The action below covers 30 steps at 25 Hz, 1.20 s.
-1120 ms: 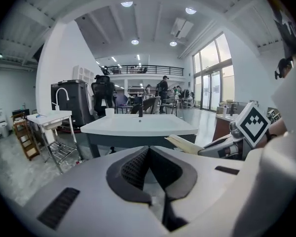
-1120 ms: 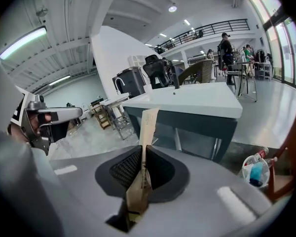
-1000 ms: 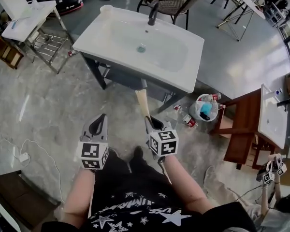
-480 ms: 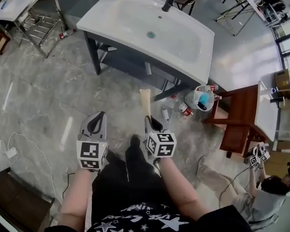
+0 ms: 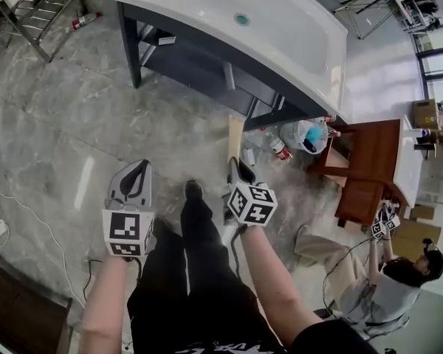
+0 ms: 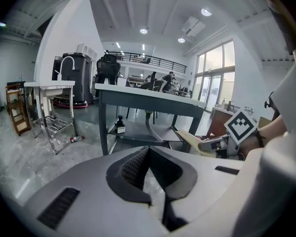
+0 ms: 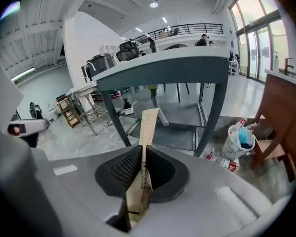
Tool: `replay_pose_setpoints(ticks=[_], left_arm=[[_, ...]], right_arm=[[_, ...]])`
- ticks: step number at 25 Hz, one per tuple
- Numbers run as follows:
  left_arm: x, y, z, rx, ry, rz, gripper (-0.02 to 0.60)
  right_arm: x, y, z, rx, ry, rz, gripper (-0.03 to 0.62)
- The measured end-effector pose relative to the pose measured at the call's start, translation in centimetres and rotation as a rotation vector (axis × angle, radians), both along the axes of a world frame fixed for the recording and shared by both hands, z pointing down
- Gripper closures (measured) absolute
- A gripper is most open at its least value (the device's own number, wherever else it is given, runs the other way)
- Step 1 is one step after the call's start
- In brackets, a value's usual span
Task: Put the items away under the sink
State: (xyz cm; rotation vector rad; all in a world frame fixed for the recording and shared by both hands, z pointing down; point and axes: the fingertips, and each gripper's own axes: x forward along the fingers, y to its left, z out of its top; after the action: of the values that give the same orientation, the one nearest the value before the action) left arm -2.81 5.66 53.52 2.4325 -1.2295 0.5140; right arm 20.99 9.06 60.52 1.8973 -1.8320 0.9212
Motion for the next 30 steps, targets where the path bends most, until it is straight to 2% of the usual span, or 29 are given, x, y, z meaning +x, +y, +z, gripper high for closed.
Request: replay_pose_setpoints(ticks=[7,15,19,24,30], left_arm=[[1.7,-4.2,3.3,0.041,-0.022,0.007,0.572],[8.0,-9.5,7.6,0.068,-0.013,0.028,0.572],[11.1,-11.5,9.6,0.057,-0.004,0.003,0.572],[14.7,-14.4,11.3,0.073,-0.006,0.02,0.572],[16.3,-16.1,13.1,0.037,0.001,0.011,0.572]], right_arm=[[5.4,-6.5,6.0,0.025,0.054,0.062,0.563],[11.0,-14.6,9.8,0.103,0.101,0.115,0.563],[13.2,-17.0,12.1,0.083,0.082,0.149,0.563],[16.0,-20.6,13.8,0.081,0.104,0.144,0.563],[18.4,-24.4,14.8,0.07,0.152,0.137,0.562]])
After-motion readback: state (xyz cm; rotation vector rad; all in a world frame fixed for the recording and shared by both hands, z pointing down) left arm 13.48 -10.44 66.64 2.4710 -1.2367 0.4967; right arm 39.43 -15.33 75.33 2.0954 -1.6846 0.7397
